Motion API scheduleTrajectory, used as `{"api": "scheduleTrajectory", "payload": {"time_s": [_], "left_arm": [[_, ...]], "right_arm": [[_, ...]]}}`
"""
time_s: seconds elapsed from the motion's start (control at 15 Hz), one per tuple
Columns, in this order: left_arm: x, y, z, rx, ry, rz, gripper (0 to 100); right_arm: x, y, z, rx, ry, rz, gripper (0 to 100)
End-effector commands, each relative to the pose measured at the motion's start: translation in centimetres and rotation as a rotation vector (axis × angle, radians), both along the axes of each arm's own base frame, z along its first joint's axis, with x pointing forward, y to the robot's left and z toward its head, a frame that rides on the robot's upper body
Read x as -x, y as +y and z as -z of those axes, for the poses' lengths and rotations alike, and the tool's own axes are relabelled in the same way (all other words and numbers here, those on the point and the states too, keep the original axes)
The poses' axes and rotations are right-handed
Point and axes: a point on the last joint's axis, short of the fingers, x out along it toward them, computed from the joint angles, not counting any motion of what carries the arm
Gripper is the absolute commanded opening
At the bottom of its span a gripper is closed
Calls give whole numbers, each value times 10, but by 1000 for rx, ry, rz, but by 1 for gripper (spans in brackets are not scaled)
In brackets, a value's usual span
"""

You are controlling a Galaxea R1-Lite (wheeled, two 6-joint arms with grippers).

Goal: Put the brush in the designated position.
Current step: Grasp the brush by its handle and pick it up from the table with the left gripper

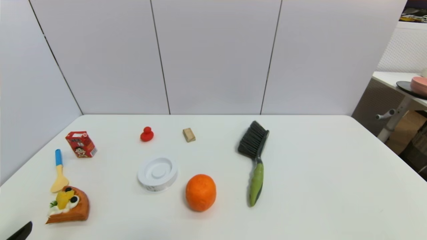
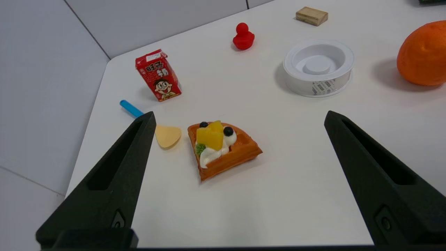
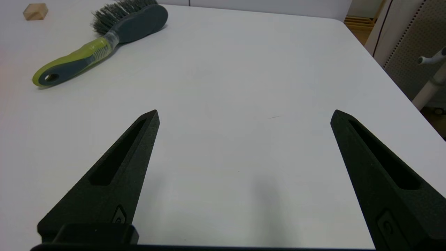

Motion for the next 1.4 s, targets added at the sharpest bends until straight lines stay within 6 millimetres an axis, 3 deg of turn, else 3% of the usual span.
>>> {"api": "scheduleTrajectory", "payload": {"time_s": [0.07,0.33,0.53,0.8,1.13,1.27,1.4], "left_arm": [[-85,-34,-63,-66,160,257,100],[-140,-82,-85,-94,220,414,100],[-168,-127,-86,-119,264,525,100],[-189,-182,-84,-94,316,620,100],[-216,-247,-67,-12,351,675,100],[-221,-269,-55,47,361,661,100],[-224,-278,-48,55,381,634,100]], "right_arm": [[0,0,0,1,3,-1,100],[0,0,0,1,3,-1,100],[0,0,0,1,3,-1,100],[0,0,0,1,3,-1,100],[0,0,0,1,3,-1,100],[0,0,0,1,3,-1,100],[0,0,0,1,3,-1,100]]}}
